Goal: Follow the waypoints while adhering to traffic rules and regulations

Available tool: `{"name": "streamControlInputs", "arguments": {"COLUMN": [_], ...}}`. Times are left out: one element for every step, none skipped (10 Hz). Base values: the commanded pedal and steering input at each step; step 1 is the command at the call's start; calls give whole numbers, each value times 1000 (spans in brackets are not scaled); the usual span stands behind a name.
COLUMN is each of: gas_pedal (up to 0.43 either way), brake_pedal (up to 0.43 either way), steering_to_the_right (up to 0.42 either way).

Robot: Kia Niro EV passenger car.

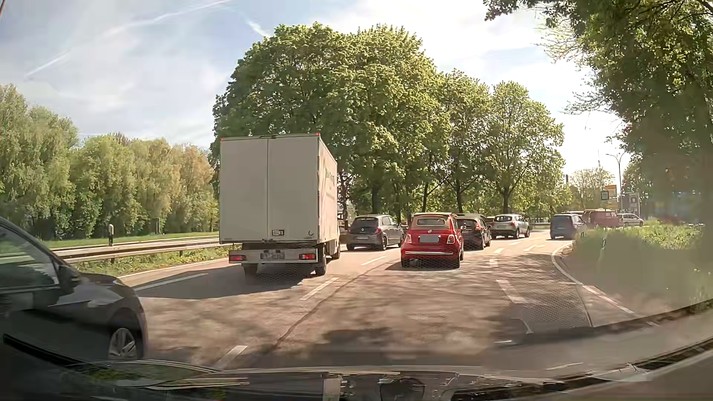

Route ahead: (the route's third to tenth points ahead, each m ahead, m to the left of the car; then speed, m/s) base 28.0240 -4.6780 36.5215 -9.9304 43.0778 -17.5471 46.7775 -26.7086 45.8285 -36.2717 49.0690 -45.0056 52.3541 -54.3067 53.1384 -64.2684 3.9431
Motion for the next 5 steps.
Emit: {"name": "streamControlInputs", "arguments": {"gas_pedal": [98, 138, 150, 150, 150], "brake_pedal": [0, 0, 0, 0, 0], "steering_to_the_right": [66, 65, 66, 65, 66]}}
